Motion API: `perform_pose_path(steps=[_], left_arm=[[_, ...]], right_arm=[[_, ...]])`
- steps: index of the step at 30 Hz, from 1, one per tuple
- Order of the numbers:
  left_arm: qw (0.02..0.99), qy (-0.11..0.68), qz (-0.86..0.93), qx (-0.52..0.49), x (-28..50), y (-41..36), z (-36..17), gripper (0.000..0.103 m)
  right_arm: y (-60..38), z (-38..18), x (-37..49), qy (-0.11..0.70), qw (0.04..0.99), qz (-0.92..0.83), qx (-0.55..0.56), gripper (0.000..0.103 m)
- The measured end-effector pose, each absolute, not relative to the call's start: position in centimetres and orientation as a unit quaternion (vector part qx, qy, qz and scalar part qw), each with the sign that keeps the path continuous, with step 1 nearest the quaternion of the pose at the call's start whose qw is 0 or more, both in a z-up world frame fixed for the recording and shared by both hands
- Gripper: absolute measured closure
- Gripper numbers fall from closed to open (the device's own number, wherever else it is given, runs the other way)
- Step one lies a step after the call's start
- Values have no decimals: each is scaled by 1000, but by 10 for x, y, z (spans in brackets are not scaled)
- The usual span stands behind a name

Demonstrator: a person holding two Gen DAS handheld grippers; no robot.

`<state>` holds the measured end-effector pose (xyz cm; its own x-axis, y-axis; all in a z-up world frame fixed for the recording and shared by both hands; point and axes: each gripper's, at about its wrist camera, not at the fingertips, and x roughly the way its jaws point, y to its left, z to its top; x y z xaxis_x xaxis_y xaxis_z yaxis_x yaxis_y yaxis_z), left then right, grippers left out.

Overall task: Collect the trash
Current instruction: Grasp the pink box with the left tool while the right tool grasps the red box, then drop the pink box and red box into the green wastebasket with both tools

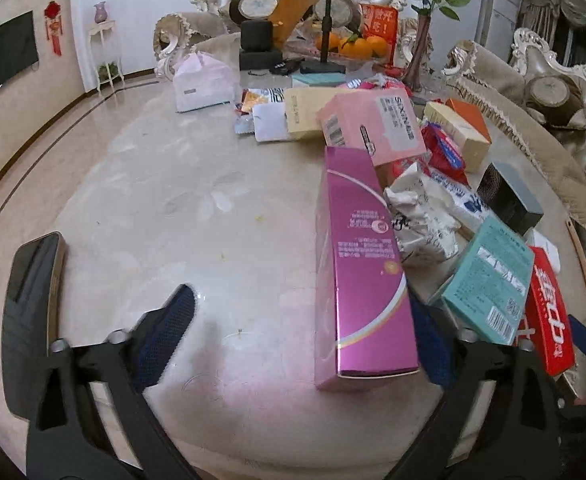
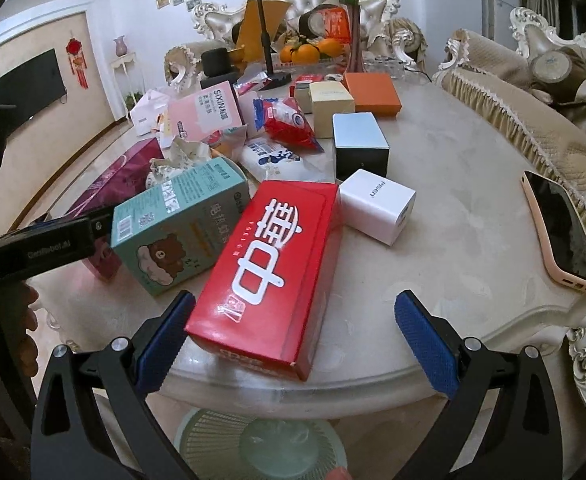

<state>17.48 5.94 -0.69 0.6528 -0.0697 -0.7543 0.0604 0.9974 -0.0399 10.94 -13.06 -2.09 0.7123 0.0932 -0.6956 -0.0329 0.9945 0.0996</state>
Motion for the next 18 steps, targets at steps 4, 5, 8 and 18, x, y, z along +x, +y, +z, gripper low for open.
perform_pose_path(steps=[4,5,8,18], left_arm=[[900,428,-81,-29,179,58,-13,57],[901,426,-80,-23,178,55,-13,59],[900,428,-88,-18,178,47,-13,74],[912,391,-103,-74,143,80,12,75]], right_arm=[[-127,-21,109,370,928,33,22,32],[-125,-21,110,368,929,32,12,42],[-129,-20,110,368,929,31,14,57],[-153,1,85,361,925,93,74,58]])
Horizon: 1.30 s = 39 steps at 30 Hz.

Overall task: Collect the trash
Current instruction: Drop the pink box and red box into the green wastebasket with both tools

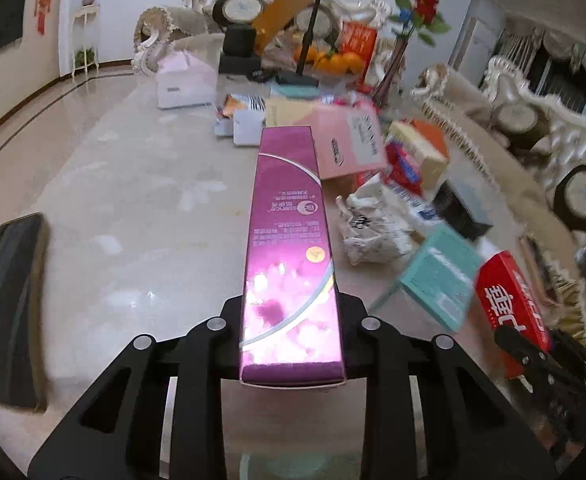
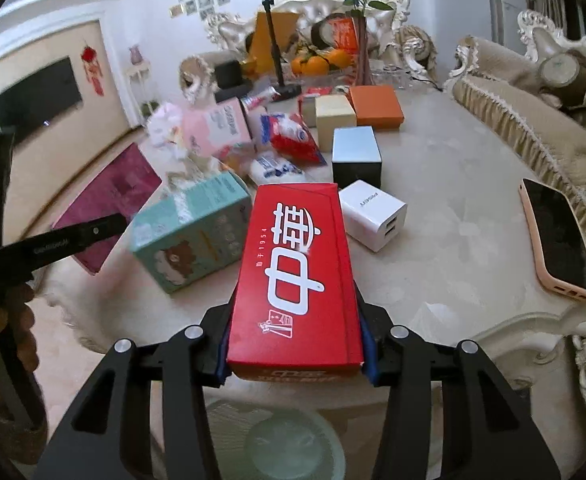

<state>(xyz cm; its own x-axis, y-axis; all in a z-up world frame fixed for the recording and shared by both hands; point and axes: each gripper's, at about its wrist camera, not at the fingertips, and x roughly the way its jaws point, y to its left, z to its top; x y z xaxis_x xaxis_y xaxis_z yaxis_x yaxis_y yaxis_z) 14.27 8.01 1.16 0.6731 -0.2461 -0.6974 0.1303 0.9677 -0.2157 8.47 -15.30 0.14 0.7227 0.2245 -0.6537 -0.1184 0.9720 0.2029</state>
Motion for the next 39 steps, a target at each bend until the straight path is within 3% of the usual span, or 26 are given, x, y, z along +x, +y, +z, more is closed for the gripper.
perform_pose_path(steps=[4,8,14,20,21,22,24,27,31,35,39], left_arm=[[914,372,-151,-49,68,80,34,75],[889,416,-191,-30,7,67,15,75],[798,571,-192,-7,-3,30,-108,75],[745,641,-186,-13,19,7,-190,74],[743,644,-180,-10,20,6,-195,69],[743,647,-171,-6,22,6,-200,41],[755,640,-141,16,23,8,-203,23],[769,622,-144,-23,21,23,-197,12],[788,597,-147,-41,15,39,-172,11],[823,538,-182,-18,9,41,-112,11],[881,420,-216,4,8,48,-27,11]], right_arm=[[-171,14,49,382,904,161,103,58],[-179,-3,6,440,871,193,98,57],[-161,-107,7,562,805,178,71,57],[-128,-179,27,620,762,186,9,57],[-123,-185,30,623,759,188,1,55],[-121,-189,31,625,759,183,-8,51],[-121,-192,31,623,766,156,-23,32],[-127,-186,27,620,769,154,-5,32],[-142,-156,21,591,795,138,-14,32],[-159,-85,8,499,850,167,-16,32],[-186,-4,13,365,914,174,-15,32]])
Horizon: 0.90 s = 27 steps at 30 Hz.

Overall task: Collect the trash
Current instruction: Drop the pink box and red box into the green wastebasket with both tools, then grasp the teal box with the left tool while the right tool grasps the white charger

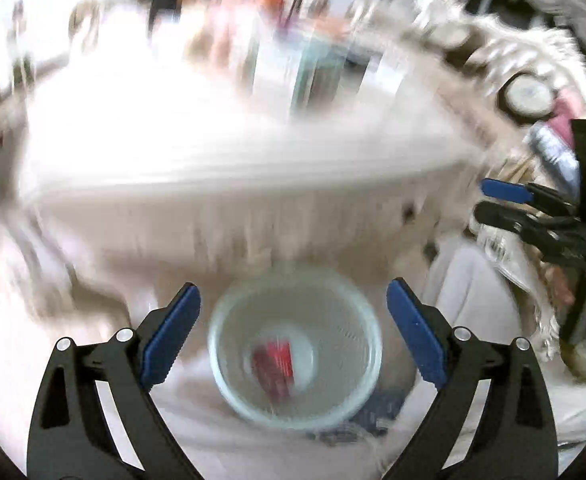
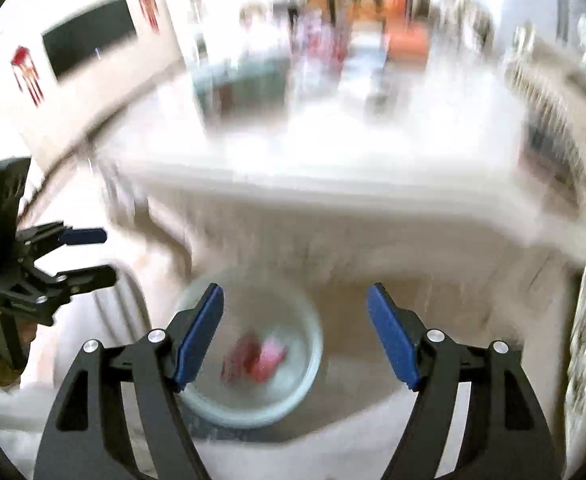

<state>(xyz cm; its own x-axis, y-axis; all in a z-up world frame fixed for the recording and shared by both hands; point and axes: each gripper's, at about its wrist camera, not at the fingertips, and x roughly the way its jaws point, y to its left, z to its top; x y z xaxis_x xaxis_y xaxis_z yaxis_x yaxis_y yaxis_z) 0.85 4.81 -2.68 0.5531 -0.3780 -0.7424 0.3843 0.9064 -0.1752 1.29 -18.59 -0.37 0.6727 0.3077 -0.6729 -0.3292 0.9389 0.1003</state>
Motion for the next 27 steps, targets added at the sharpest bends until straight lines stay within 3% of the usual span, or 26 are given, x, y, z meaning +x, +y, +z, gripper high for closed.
perform_pose_path(steps=[2,5,8,13,27], left_arm=[[905,353,-237,19,23,46,2,11],[911,325,-246,64,61,32,8,11],[898,328,-276,97,101,18,-1,11],[878,332,-339,56,132,11,5,11],[867,356,-339,80,160,-6,2,11]], right_arm=[[-193,12,30,325,931,164,-20,32],[-198,15,68,311,939,147,-27,32],[-198,4,97,322,936,137,-29,32],[-199,-3,116,336,932,136,-28,32],[-195,-7,152,362,915,169,-57,32]])
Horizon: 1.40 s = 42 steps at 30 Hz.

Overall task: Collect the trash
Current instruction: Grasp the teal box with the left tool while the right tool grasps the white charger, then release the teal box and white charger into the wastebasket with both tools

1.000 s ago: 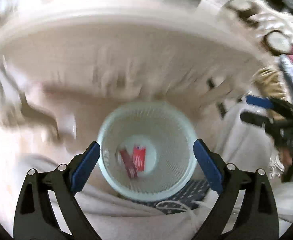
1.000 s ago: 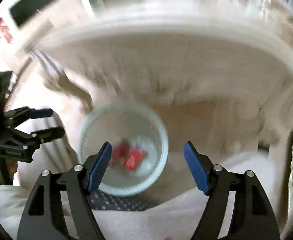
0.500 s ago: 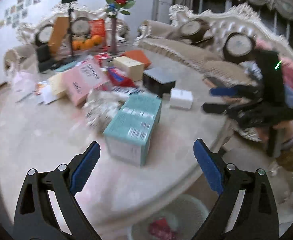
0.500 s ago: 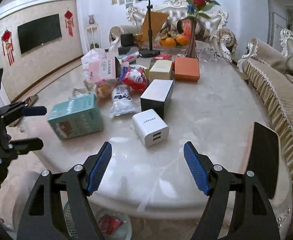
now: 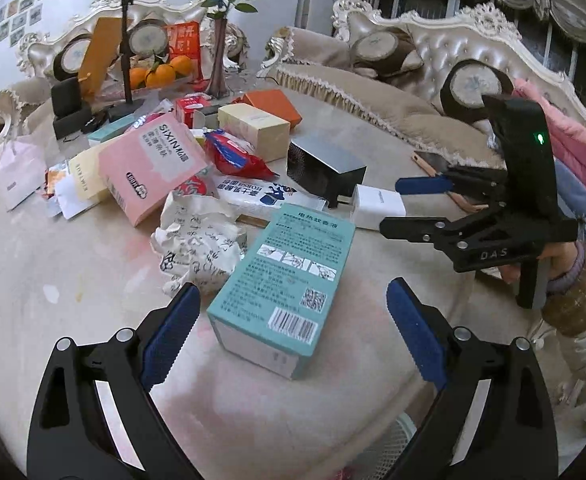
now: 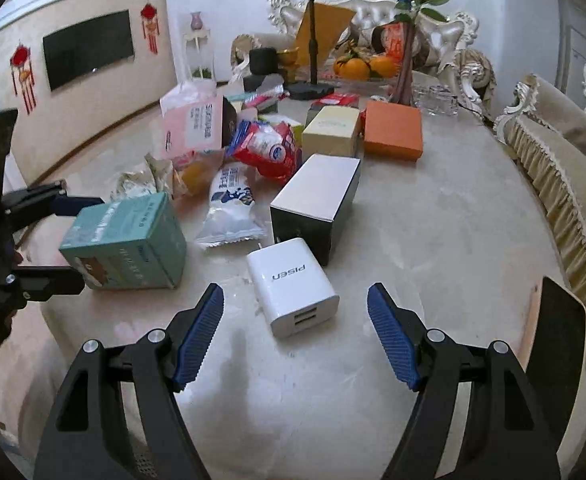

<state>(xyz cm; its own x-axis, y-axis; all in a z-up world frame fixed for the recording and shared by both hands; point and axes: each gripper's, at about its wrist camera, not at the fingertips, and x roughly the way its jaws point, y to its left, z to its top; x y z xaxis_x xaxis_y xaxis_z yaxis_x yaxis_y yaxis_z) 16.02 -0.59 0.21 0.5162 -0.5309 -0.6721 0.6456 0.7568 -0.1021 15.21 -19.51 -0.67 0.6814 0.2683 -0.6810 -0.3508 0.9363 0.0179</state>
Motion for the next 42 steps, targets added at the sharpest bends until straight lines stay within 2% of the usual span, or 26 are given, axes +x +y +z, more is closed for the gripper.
perform_pose_path(steps=[5,6,7,8,9,14,18,23,26,29,30,36,39,40,41,42], left_arm=[[851,377,-359,69,167,-14,-7,12],[849,380,-360,67,166,-16,-9,15],[849,384,-358,67,166,-18,-12,27],[848,394,-350,66,167,-20,-16,38],[853,395,-334,67,167,-20,-19,55],[870,388,-302,26,155,-13,-20,55],[877,374,-301,-7,138,-2,-12,55],[887,337,-314,-17,64,18,20,55],[877,353,-324,-11,12,23,18,55],[850,417,-321,-12,-13,22,-21,55],[838,444,-316,-12,-16,20,-40,55],[792,562,-238,5,1,7,-157,55],[771,595,-229,7,7,1,-186,54],[769,597,-226,12,6,0,-189,51],[770,599,-218,22,8,-2,-193,42],[772,600,-208,31,9,-3,-195,23]], right_arm=[[-189,-15,166,376,908,167,-79,33],[-188,-17,167,379,906,168,-83,34],[-189,-17,165,376,907,173,-80,36],[-189,-16,165,378,905,182,-74,48],[-190,-15,162,377,906,178,-72,58],[-194,-15,150,374,912,163,-49,60],[-205,-11,136,380,908,175,13,61],[-207,11,73,349,911,215,40,64],[-201,8,18,362,893,255,75,64],[-187,-16,-11,397,876,262,83,64],[-177,-38,-15,431,860,262,81,64],[-139,-142,6,550,801,231,54,64],[-127,-173,18,578,788,212,30,64],[-124,-179,23,582,785,210,26,64],[-122,-185,26,587,780,214,26,64],[-119,-192,31,595,773,219,29,63]])
